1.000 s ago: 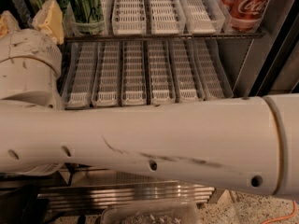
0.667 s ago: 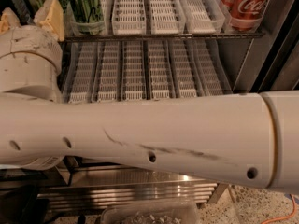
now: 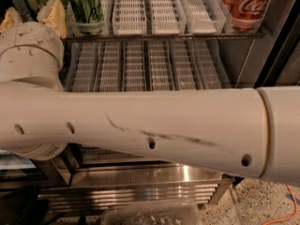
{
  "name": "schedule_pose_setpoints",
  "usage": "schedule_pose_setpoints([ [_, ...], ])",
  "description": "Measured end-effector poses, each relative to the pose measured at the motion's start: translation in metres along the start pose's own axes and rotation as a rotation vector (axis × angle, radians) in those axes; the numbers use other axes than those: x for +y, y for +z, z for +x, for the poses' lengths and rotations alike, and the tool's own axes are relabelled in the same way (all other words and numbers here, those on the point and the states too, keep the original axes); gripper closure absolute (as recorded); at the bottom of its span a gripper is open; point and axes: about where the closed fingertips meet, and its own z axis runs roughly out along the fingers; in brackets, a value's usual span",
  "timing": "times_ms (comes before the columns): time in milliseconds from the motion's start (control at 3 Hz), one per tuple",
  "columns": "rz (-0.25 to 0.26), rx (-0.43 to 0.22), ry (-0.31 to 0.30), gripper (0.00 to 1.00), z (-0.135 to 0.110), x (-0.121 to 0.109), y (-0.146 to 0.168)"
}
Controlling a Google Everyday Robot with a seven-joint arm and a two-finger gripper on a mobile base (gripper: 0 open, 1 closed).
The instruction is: Pick green can from top shelf of fridge
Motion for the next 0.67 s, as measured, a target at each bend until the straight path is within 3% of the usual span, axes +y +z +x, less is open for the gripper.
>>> schedule_pose_setpoints([
  [667, 0.018, 0.024, 0.032, 0.41, 0.009, -0.004, 0.044],
])
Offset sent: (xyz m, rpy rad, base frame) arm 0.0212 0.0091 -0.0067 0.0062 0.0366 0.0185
